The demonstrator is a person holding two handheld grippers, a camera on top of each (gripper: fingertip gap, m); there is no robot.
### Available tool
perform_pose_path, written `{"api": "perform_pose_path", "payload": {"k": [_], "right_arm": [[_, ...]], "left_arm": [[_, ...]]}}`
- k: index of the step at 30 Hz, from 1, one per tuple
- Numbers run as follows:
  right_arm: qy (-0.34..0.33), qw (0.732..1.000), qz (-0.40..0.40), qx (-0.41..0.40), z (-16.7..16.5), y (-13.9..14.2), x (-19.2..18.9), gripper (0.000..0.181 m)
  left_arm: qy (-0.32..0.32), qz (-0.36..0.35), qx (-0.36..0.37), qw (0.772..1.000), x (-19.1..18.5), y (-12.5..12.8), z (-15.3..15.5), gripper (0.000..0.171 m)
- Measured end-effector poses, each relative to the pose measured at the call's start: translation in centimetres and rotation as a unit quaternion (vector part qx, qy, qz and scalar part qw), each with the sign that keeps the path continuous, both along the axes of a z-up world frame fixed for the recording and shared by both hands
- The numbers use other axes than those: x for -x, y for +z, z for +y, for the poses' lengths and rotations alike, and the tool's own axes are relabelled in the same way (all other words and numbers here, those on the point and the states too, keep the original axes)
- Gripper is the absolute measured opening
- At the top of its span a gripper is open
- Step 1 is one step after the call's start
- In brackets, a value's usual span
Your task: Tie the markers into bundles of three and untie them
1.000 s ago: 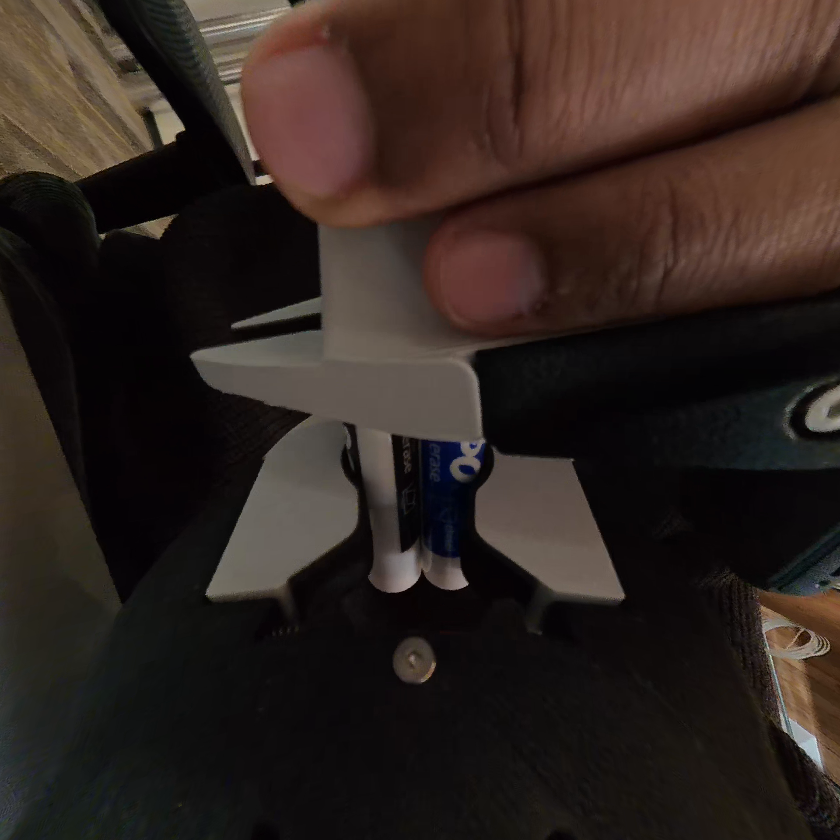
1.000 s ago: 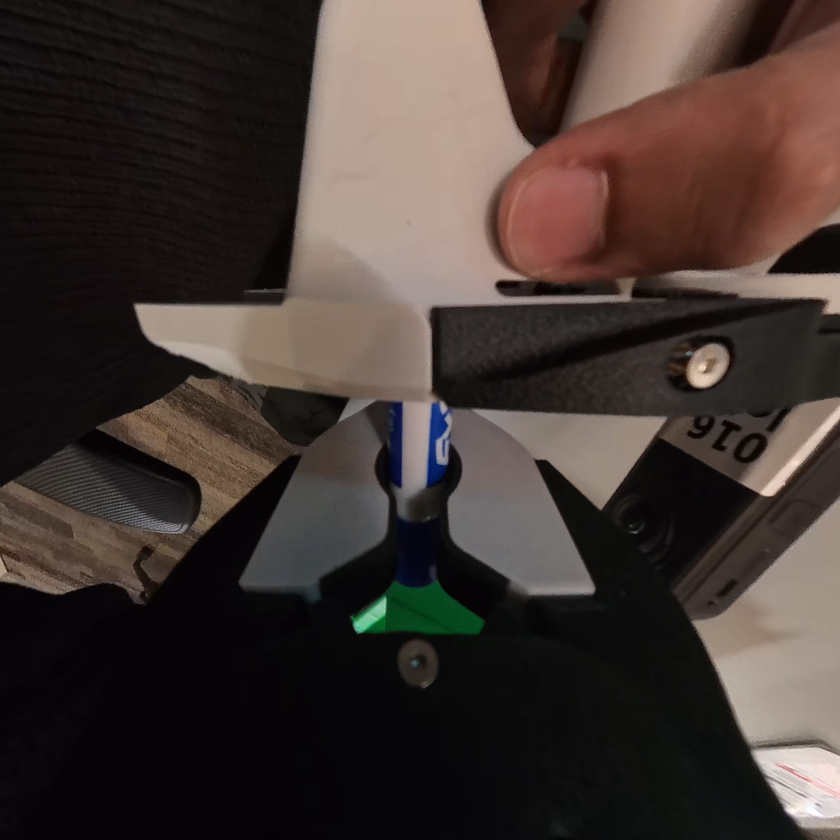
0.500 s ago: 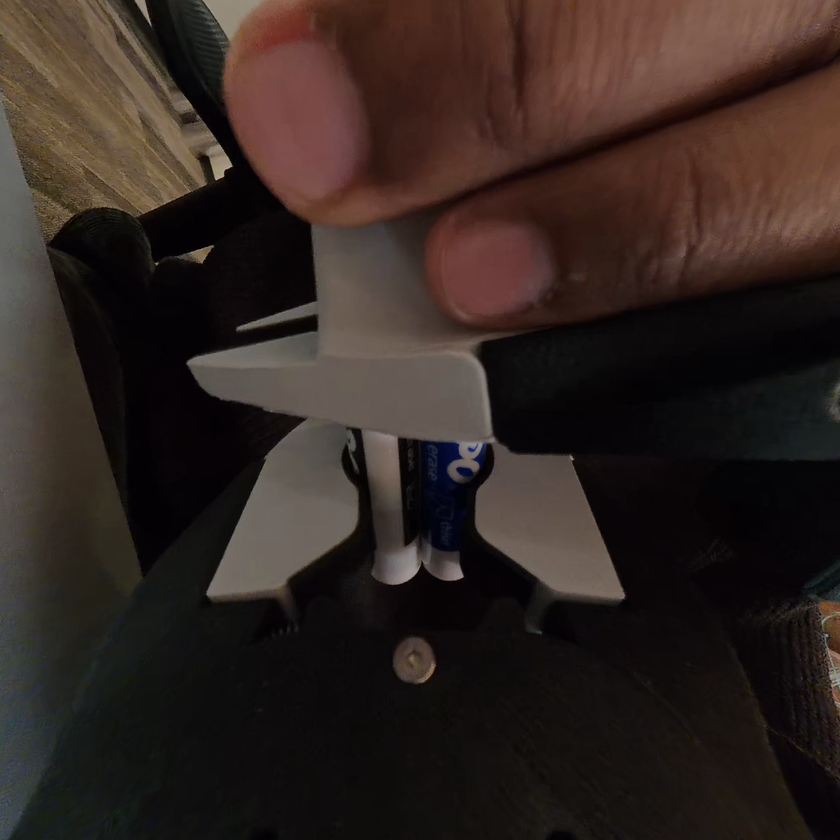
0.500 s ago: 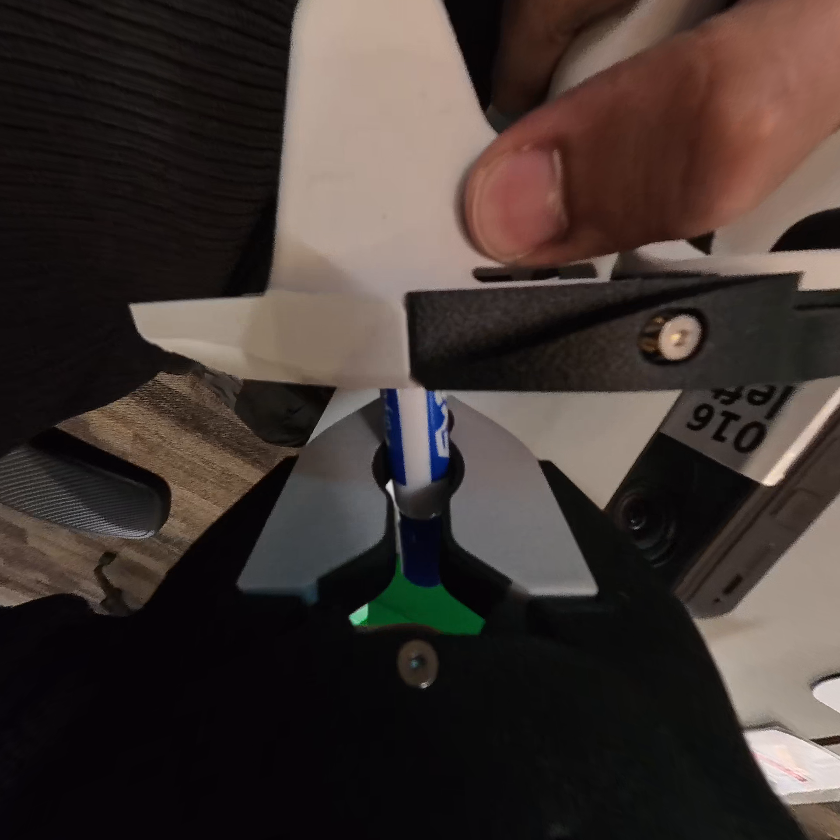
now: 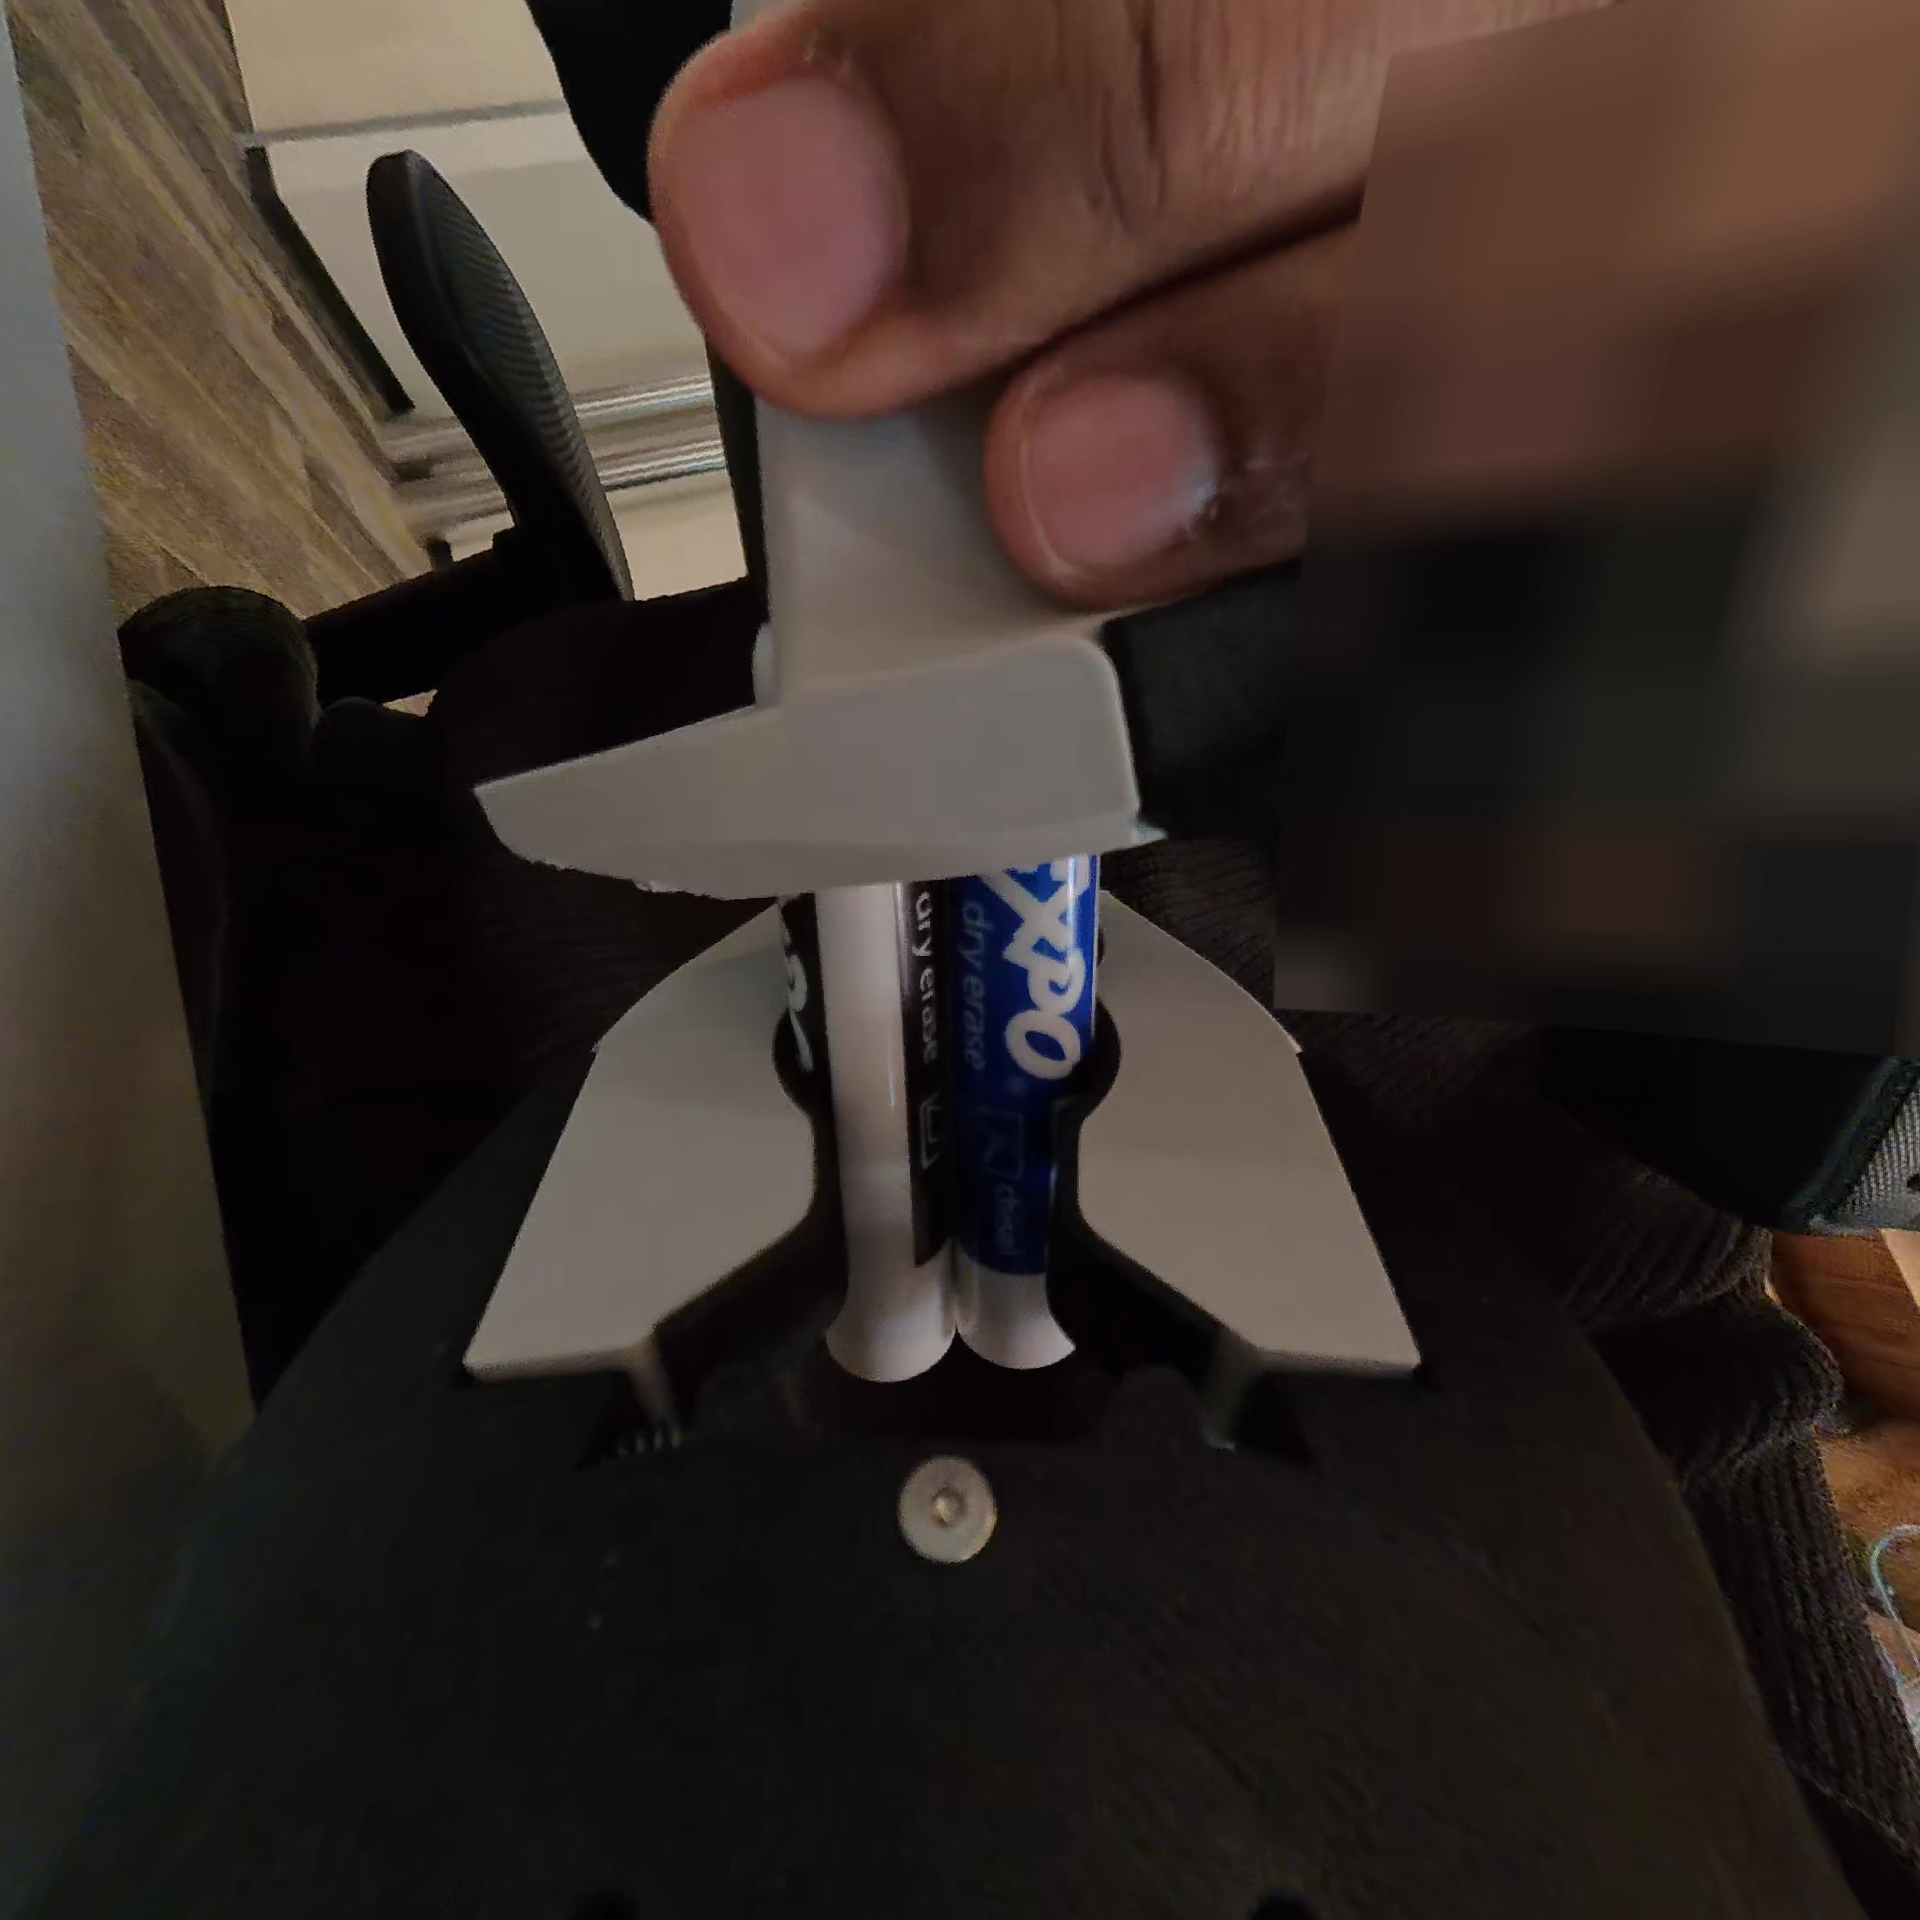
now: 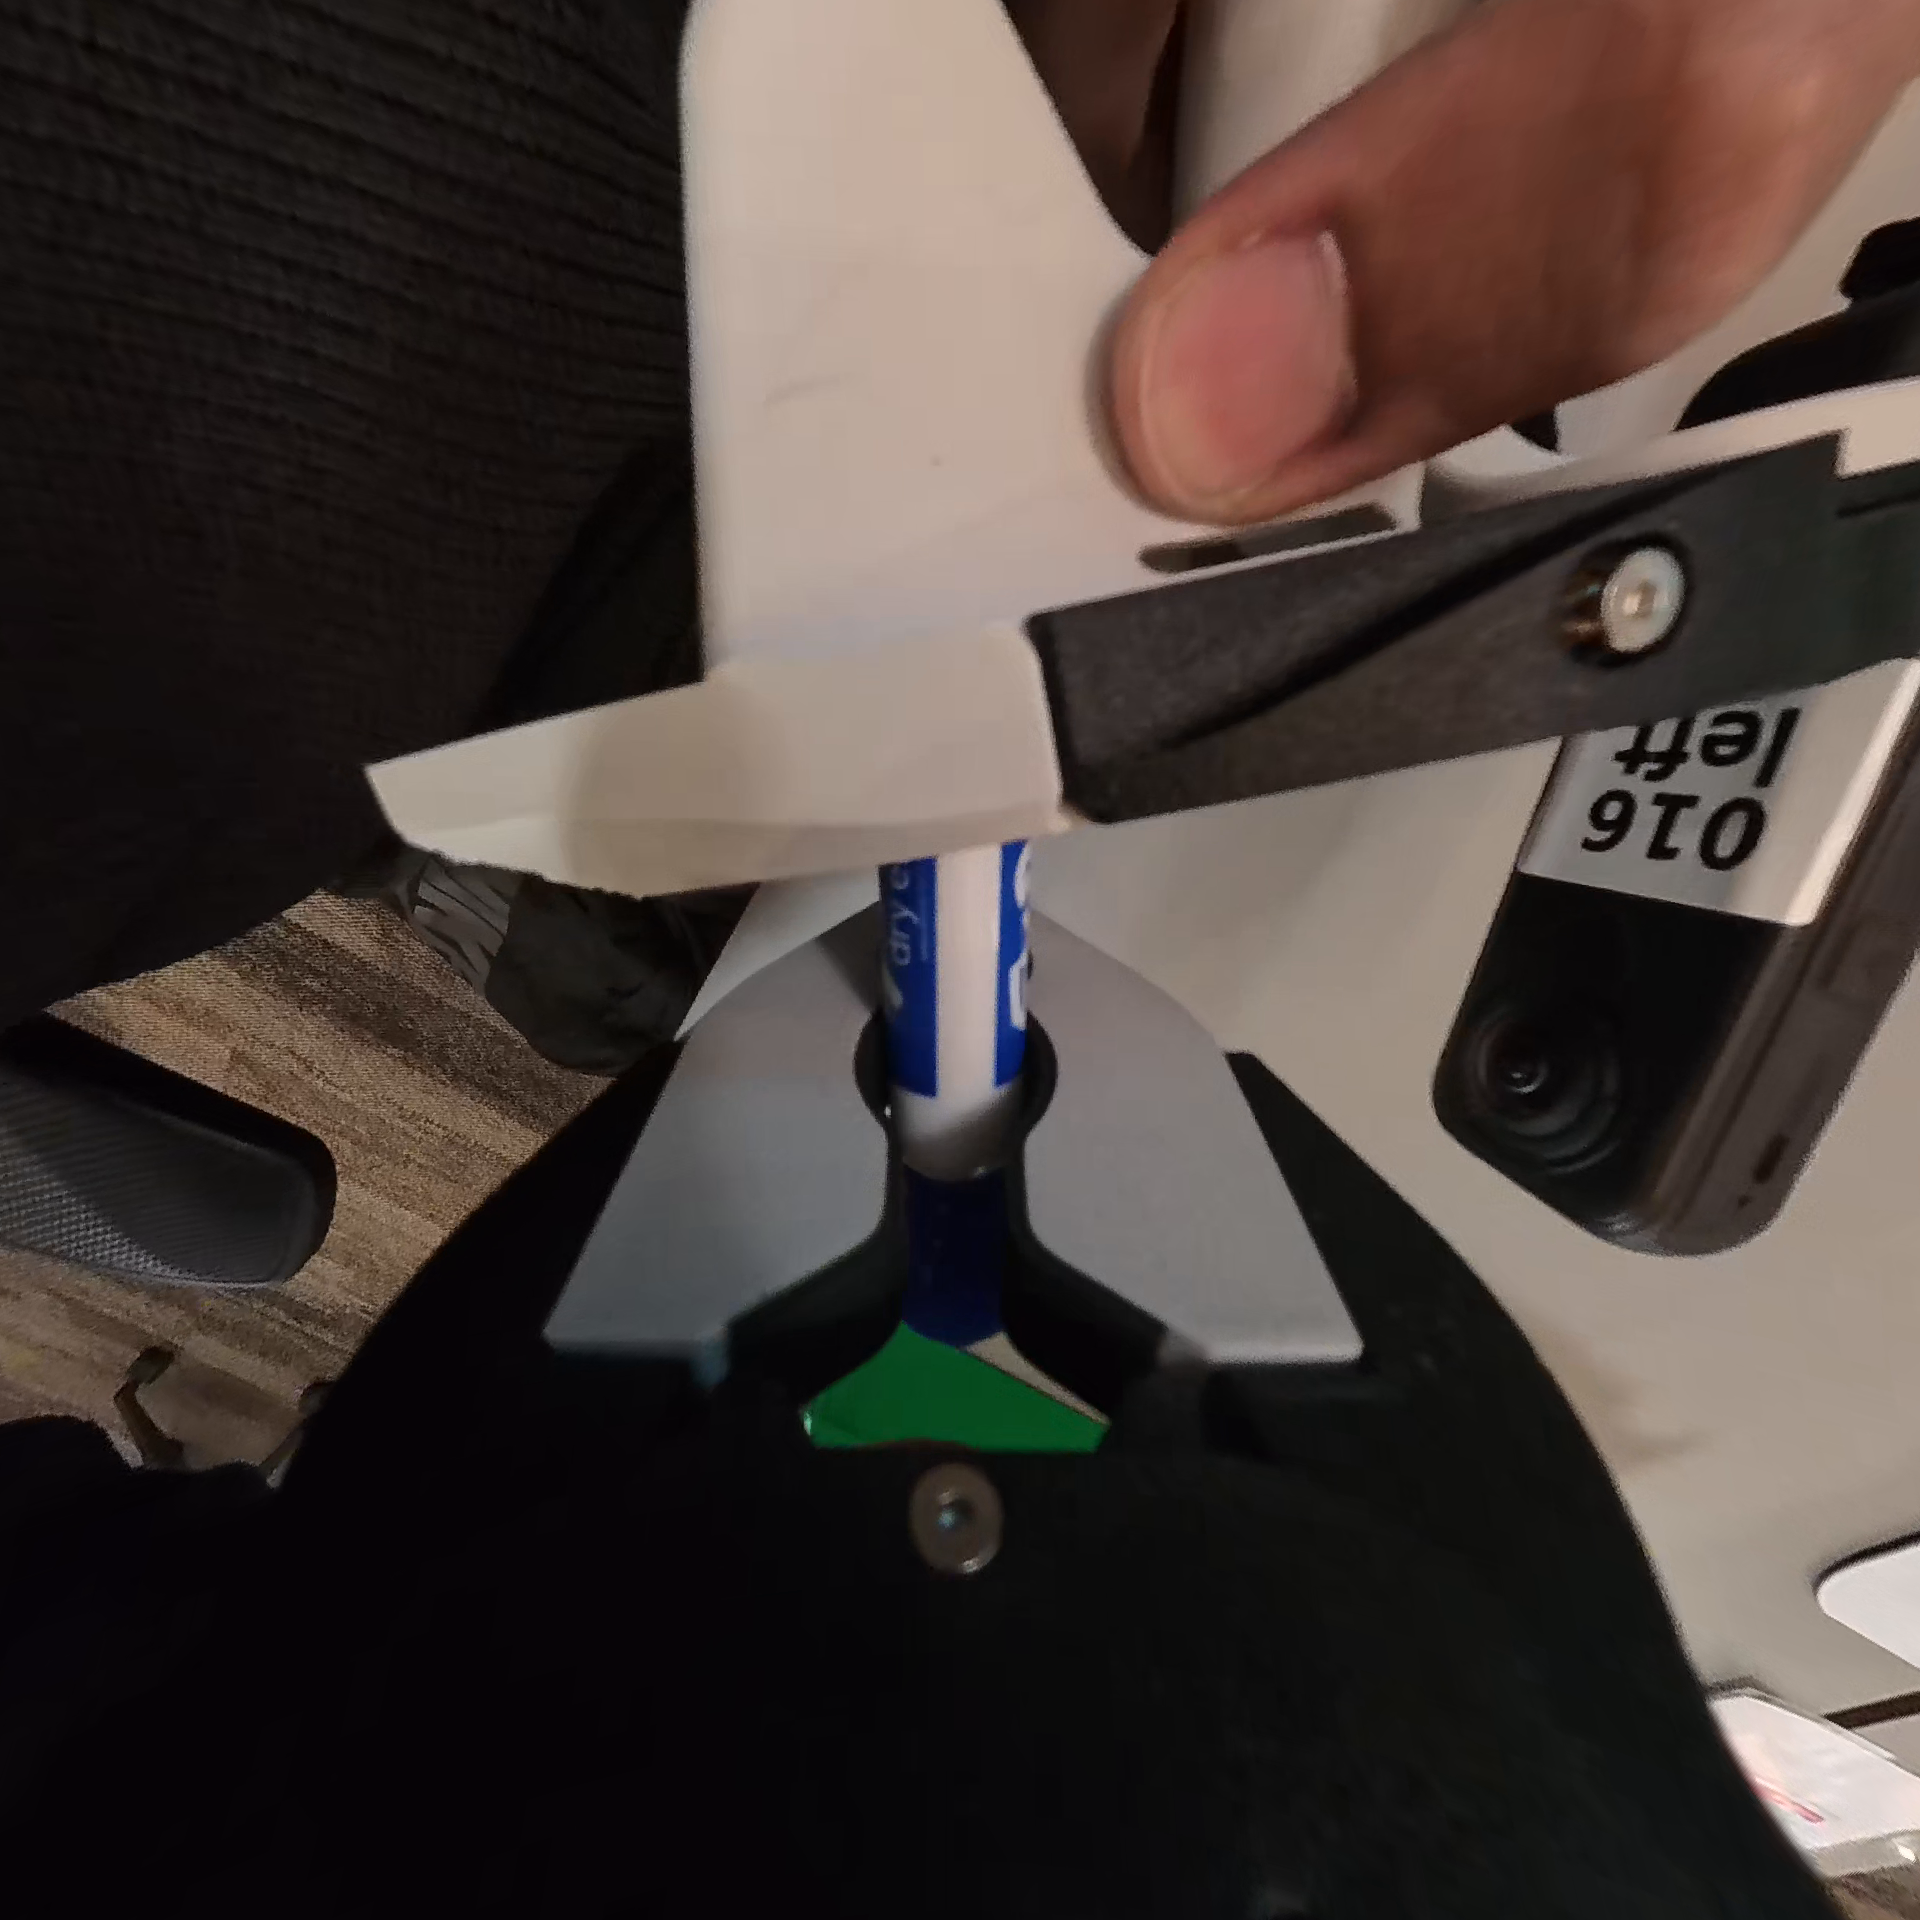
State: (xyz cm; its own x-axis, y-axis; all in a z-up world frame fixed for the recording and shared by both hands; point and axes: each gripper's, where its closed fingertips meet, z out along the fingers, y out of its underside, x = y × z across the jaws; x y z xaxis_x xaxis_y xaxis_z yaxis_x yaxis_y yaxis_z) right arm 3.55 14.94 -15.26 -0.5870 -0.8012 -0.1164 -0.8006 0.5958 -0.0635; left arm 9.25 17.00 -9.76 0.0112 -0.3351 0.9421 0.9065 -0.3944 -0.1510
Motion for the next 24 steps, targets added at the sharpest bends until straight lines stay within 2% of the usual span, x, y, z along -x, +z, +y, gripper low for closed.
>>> {"api": "perform_pose_path", "payload": {"k": [9,24], "right_arm": [[0.023,1.000,-0.004,0.007,0.0,0.1,-0.8,0.014],[0.012,1.000,0.009,-0.006,0.4,-0.2,-0.5,0.014]], "left_arm": [[-0.053,0.023,0.019,0.998,-1.8,-0.2,0.2,0.047],[-0.019,0.065,0.037,0.997,-1.2,-1.1,0.5,0.043]]}}
